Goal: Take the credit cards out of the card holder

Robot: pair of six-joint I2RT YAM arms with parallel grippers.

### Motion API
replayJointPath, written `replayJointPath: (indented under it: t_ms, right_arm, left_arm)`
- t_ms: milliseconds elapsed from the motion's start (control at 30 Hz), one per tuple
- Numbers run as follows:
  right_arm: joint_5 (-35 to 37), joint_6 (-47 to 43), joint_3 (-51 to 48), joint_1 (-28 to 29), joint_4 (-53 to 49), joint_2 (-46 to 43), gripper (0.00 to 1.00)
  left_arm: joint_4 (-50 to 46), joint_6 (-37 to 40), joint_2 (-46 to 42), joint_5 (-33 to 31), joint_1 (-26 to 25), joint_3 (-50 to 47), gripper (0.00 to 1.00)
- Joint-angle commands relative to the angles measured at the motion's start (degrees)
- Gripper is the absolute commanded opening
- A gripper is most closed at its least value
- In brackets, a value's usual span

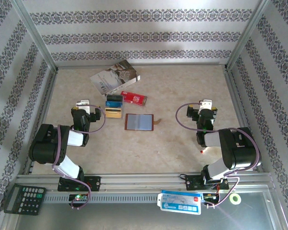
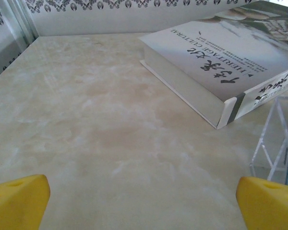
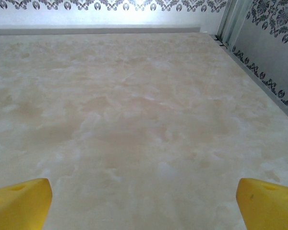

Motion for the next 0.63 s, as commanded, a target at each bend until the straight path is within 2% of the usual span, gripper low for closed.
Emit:
replayJointPath:
  t_ms: [0, 200, 600]
  right_arm:
    - [0.3, 0.3, 0.8, -0.1, 2.2, 0.4, 0.98]
    - [0.3, 0.3, 0.8, -0.1, 2.2, 0.4, 0.98]
    - [-0.1, 0.2, 0.8, -0.1, 2.5, 0.2, 0.98]
  left_arm:
    - [1.5, -0.6, -0.3, -0.1, 0.5, -0.4, 1.00]
    - [-2.4, 0.0, -0.5, 2.8, 0.5, 1.6, 1.00]
    - [-2.3, 0.0, -0.3, 3.5, 0.8, 1.7, 1.00]
